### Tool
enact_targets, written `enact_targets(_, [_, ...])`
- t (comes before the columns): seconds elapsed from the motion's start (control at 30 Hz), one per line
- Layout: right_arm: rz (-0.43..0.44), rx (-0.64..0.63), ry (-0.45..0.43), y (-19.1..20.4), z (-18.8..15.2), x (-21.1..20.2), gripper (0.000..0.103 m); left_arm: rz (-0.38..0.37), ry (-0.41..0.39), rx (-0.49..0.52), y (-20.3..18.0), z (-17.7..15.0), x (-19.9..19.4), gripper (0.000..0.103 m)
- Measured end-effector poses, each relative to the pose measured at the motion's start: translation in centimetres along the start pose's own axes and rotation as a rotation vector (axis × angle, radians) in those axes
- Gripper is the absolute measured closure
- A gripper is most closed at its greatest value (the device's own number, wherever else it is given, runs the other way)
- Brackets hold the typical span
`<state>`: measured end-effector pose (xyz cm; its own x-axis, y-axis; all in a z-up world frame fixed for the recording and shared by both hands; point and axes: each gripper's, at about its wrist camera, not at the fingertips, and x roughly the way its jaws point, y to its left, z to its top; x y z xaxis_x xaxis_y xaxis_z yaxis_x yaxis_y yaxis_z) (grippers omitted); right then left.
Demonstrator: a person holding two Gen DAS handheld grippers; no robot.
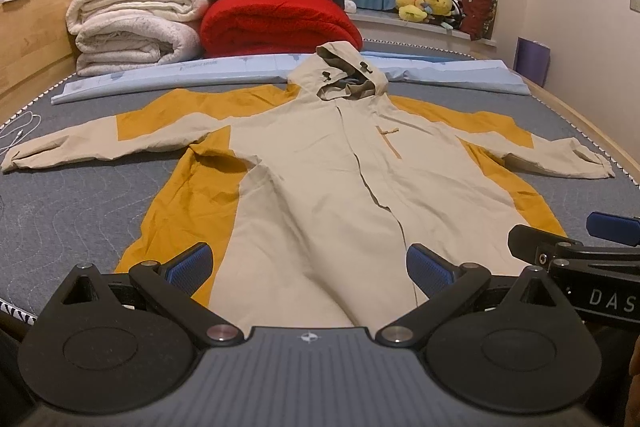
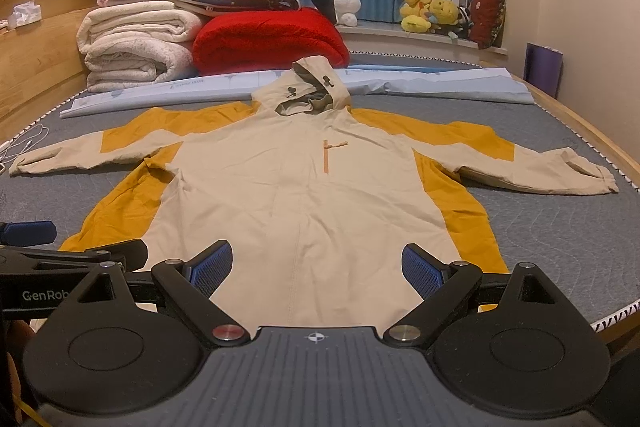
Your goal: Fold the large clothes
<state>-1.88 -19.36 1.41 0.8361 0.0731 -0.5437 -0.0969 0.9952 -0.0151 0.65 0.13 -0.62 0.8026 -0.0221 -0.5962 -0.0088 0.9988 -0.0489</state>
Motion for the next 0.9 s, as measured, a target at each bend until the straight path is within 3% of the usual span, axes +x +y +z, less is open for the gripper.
enact_targets(0.63, [-0.008,0.013,-0.008,-0.3,0.2,0.1,0.011,-0.026,-0.001,-0.036,0.0,0.9,0.5,0.000])
enact_targets(0.8, [-0.026,0.038,-0.059,-0.7,0.8,-0.3,0.011,-0.054,-0.033,-0.026,0.0,1.1,0.1,0.000])
enact_targets(0.9, [-0.032,0.063,-0.128,-1.1,1.2,-0.8,0.011,-0.026,-0.059,0.007,-0.2,2.1,-0.2,0.000])
